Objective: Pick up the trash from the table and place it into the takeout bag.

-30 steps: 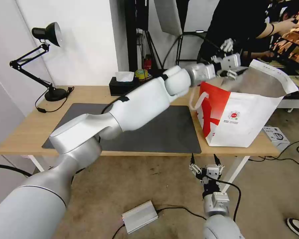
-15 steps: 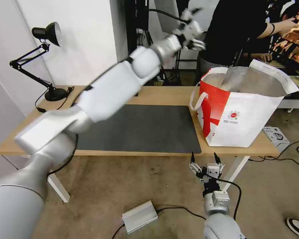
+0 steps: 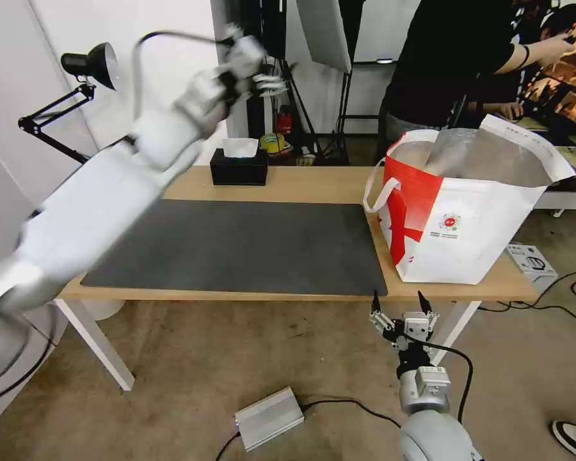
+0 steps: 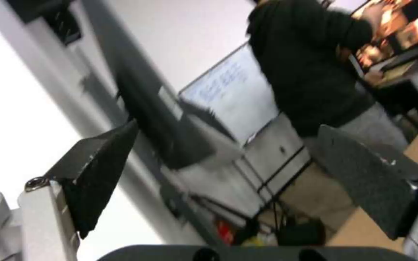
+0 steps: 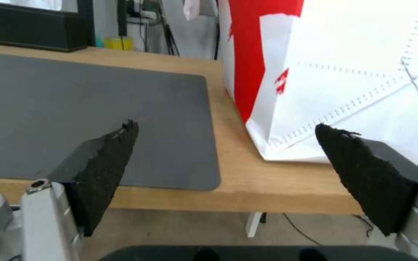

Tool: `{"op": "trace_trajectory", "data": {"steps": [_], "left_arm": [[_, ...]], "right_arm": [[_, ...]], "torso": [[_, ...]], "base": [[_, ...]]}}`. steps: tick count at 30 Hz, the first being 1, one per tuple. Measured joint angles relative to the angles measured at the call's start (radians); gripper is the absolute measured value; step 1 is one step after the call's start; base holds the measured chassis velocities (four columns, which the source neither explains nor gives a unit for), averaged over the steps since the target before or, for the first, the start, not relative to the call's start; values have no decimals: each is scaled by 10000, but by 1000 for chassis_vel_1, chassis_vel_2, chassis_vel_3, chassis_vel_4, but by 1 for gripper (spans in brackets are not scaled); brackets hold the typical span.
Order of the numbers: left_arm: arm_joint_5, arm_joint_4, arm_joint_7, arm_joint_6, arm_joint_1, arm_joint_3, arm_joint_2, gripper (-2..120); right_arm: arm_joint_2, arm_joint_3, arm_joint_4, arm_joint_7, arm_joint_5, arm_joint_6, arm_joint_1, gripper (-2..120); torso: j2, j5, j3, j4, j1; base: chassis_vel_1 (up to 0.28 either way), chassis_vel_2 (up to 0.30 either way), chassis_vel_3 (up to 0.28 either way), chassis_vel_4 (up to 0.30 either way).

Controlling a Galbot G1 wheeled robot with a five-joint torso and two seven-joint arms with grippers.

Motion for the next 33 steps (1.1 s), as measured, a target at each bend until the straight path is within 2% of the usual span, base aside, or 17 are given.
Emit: {"op": "trace_trajectory", "data": {"steps": [3,4,5,7,8,11,12,13,16,17,19,20,22,24,26,27,33], "left_arm": [[-139,-1061,-97,223,1869,-1604,849,100],[-139,-1061,-97,223,1869,-1604,849,100],[-138,-1270,-115,224,2334,-2075,985,100],[-138,-1937,-226,230,4064,-3308,1323,100],[-138,-1937,-226,230,4064,-3308,1323,100],[-74,-2632,-426,207,6056,-4615,1339,100],[-74,-2632,-426,207,6056,-4615,1339,100],[-28,-2867,-441,207,6737,-5084,1275,100],[181,-3505,-562,146,8999,-6706,881,100],[181,-3505,-562,146,8999,-6706,881,100],[409,-3929,-627,5,10410,-7654,343,100],[409,-3929,-627,5,10410,-7654,343,100],[734,-4271,-709,-234,11678,-8180,-360,100],[856,-4380,-773,-334,12080,-8319,-616,100],[1105,-4679,-955,-522,12987,-8563,-1277,100],[1105,-4679,-955,-522,12987,-8563,-1277,100],[1574,-5057,-1206,-679,13873,-8754,-2312,100]], "right_arm": [[-33,34,44,-93,5,-97,82,96],[-33,34,44,-93,5,-97,82,96],[-41,35,49,-98,6,-113,97,97],[-64,33,53,-114,10,-145,102,98],[-64,33,53,-114,10,-145,102,98],[-64,79,98,-116,12,-148,46,99],[-64,79,98,-116,12,-148,46,99],[-64,82,115,-117,11,-151,49,99],[-69,85,121,-116,14,-175,98,99],[-69,85,121,-116,14,-175,98,99],[-70,95,135,-117,17,-183,100,99],[-70,95,135,-117,17,-183,100,99],[-69,131,193,-116,18,-185,45,99],[-72,145,215,-116,18,-186,33,99],[-90,163,265,-121,20,-198,23,99],[-90,163,265,-121,20,-198,23,99],[-102,186,351,-152,22,-224,-62,100]], "torso": [[0,3,0,-4,0],[0,3,0,-4,0],[0,7,-1,-6,1],[0,-2,-1,5,-1],[0,-2,-1,5,-1],[0,6,-1,-8,1],[0,6,-1,-8,1],[1,5,0,-8,0],[0,8,-1,-3,-1],[0,8,-1,-3,-1],[1,9,-2,0,-1],[1,9,-2,0,-1],[1,3,-1,-4,-1],[1,5,0,-5,-1],[1,9,0,-2,-1],[1,9,0,-2,-1],[1,10,0,-4,-1]], "base": [[0,0,0,0],[0,0,0,0],[0,0,0,0],[0,0,0,0],[0,0,0,0],[0,0,0,0],[0,0,0,0],[0,0,0,0],[0,0,0,0],[0,0,0,0],[0,0,0,0],[0,0,0,0],[0,0,0,0],[0,0,0,0],[0,0,0,0],[0,0,0,0],[0,0,0,0]]}}
